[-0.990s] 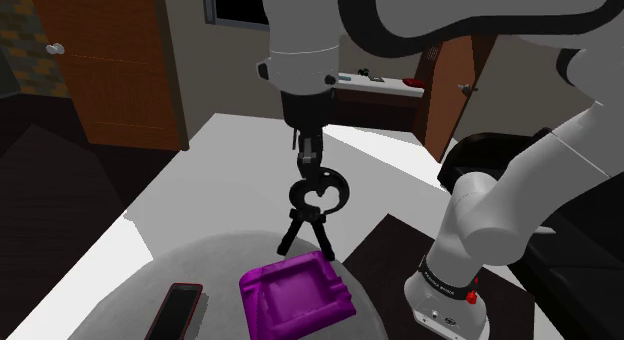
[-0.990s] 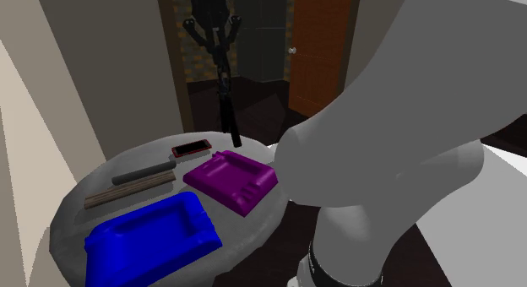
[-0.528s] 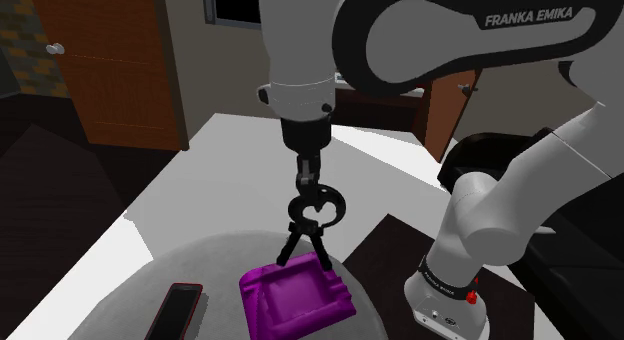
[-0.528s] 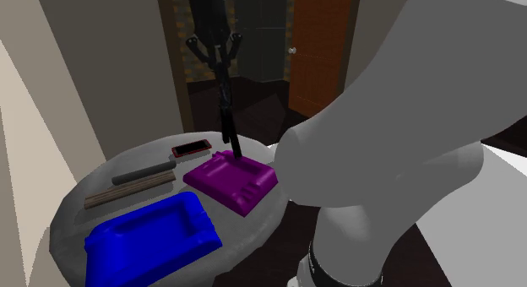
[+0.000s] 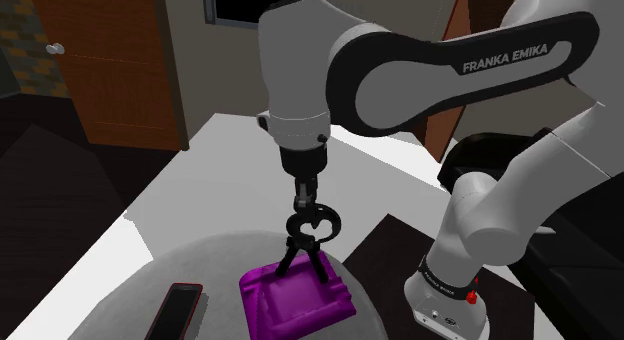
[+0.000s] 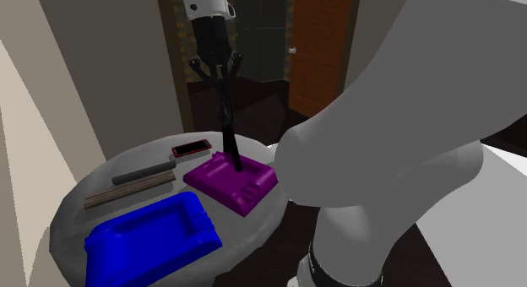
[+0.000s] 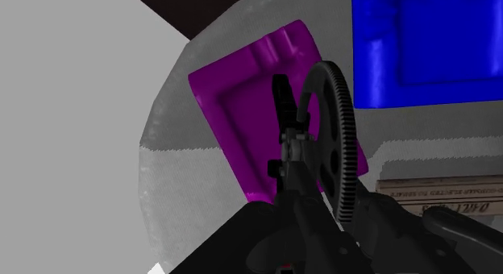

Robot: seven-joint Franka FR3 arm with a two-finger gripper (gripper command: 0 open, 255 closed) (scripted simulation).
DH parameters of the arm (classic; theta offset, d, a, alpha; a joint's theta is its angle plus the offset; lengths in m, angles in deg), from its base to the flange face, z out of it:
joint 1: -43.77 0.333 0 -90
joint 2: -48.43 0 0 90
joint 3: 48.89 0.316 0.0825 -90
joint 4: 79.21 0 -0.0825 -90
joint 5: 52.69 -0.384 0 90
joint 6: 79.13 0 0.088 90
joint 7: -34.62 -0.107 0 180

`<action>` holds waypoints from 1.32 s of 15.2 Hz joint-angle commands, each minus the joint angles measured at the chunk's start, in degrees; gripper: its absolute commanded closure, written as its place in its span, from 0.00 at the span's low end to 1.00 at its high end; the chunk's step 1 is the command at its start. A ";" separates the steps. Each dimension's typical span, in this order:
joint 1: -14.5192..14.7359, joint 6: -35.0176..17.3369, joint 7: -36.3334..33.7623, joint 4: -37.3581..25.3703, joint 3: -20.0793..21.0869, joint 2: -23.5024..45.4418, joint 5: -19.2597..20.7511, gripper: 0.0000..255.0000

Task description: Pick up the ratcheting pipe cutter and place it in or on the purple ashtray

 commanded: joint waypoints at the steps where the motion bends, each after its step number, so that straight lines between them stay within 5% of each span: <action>1: 0.02 -1.58 -0.01 1.34 0.18 0.20 -0.05 1.00; 12: 0.08 -4.35 -0.18 3.59 0.63 0.74 -0.15 1.00; 13: 0.08 -4.35 -0.18 3.59 0.63 0.74 -0.15 0.00; 18: 0.08 -4.35 -0.19 3.59 0.63 0.74 -0.15 0.00; 20: -0.13 -0.56 -0.33 -0.38 0.33 0.93 0.20 0.00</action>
